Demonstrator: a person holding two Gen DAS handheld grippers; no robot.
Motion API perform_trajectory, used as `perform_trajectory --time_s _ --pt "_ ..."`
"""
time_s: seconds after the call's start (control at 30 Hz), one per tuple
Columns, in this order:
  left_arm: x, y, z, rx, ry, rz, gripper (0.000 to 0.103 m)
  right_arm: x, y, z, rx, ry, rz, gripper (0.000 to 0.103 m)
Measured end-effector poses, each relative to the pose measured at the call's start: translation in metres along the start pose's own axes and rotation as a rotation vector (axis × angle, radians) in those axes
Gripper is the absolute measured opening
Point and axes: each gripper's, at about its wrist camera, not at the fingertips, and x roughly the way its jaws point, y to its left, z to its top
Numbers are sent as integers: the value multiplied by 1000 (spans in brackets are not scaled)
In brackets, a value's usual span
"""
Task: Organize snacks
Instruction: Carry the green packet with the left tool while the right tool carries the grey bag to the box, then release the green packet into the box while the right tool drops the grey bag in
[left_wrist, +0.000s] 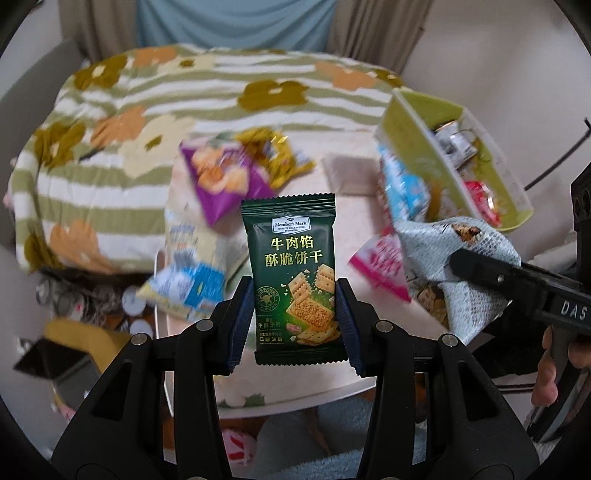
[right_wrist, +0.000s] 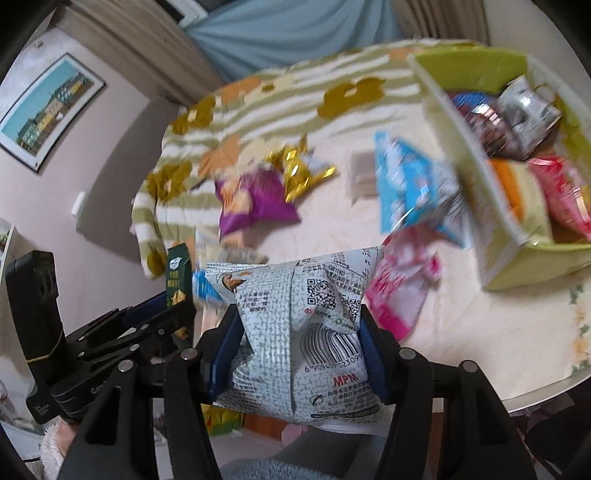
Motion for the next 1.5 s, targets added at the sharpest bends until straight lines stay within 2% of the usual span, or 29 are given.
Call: perform_trajectory --time_s 0.17,0.3,0.57,0.83,1.07,1.1,1.13,1.17,1.2,1.5 --pt "-12 -31 34 32 -47 -26 40 -38 -22 22 19 -97 -22 55" --pt "-10 -72 62 53 -82 -50 40 -72 -55 47 25 -169 -50 55" --pt "26 -171 114 40 -98 -120 40 -115 -132 94 8 -214 -86 55" --pt "96 -260 156 26 -25 -170 40 -126 -212 131 17 -201 -86 55" --pt "155 -301 177 30 49 -157 42 -124 -256 149 53 -184 -75 55" --pt "162 -304 178 36 58 -151 49 -124 -261 151 59 -181 -71 55" --pt "169 -308 178 44 68 -141 68 -123 -265 152 66 -177 -68 55" --pt "173 -308 177 50 74 -132 82 -122 -269 154 70 -173 -66 55" --pt "175 -307 176 51 72 -125 102 -120 -271 155 75 -169 -66 55" --pt "161 -270 161 -1 61 -123 103 -116 -276 160 99 -172 -55 55"
